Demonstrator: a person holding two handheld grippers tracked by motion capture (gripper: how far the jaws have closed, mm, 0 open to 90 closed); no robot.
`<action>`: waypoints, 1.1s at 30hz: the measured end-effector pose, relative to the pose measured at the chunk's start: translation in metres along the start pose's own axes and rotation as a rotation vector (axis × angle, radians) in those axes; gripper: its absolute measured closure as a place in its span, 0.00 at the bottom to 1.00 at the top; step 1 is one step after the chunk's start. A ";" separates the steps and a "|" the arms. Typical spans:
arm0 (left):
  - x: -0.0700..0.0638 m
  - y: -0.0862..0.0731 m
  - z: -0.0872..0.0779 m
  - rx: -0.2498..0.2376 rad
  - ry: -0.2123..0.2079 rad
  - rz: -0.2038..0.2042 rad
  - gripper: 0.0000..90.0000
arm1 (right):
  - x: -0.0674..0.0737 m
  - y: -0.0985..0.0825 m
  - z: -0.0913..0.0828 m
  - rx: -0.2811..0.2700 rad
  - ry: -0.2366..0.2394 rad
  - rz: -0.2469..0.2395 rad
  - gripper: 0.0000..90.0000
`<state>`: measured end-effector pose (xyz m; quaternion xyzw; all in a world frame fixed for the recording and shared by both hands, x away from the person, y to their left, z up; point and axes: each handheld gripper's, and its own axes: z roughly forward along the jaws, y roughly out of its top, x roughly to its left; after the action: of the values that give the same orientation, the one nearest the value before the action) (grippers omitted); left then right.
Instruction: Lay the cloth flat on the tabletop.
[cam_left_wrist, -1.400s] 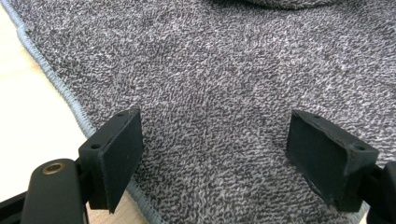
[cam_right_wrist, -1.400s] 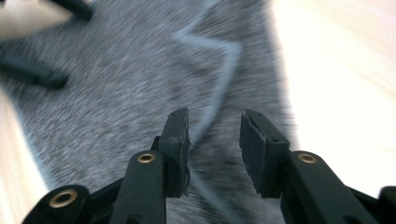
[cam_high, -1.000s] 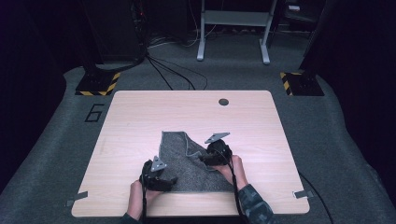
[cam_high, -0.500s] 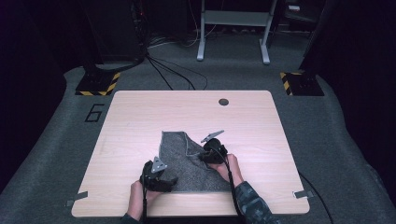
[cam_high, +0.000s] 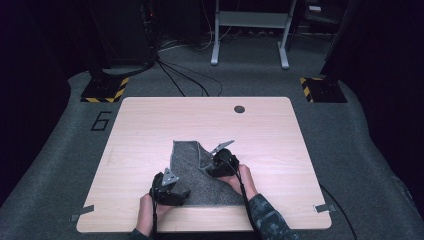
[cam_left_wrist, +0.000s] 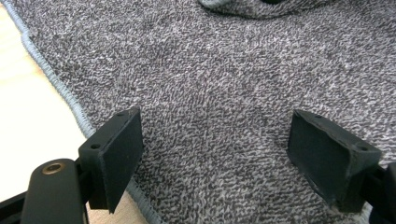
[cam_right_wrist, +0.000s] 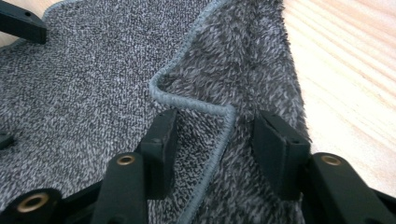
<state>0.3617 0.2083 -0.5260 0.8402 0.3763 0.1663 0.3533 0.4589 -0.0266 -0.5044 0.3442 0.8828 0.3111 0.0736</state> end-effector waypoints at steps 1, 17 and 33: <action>0.000 0.000 0.000 0.000 0.000 0.000 0.20 | 0.001 0.001 0.000 0.000 -0.007 0.002 0.57; 0.000 -0.001 0.000 -0.009 -0.002 -0.004 0.20 | 0.019 -0.008 -0.017 -0.072 -0.125 -0.141 0.96; 0.000 -0.001 0.000 -0.007 -0.005 0.001 0.20 | -0.042 -0.001 -0.064 -0.151 -0.261 -0.039 0.96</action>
<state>0.3614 0.2088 -0.5265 0.8396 0.3744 0.1656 0.3570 0.4682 -0.0866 -0.4581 0.3581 0.8464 0.3275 0.2195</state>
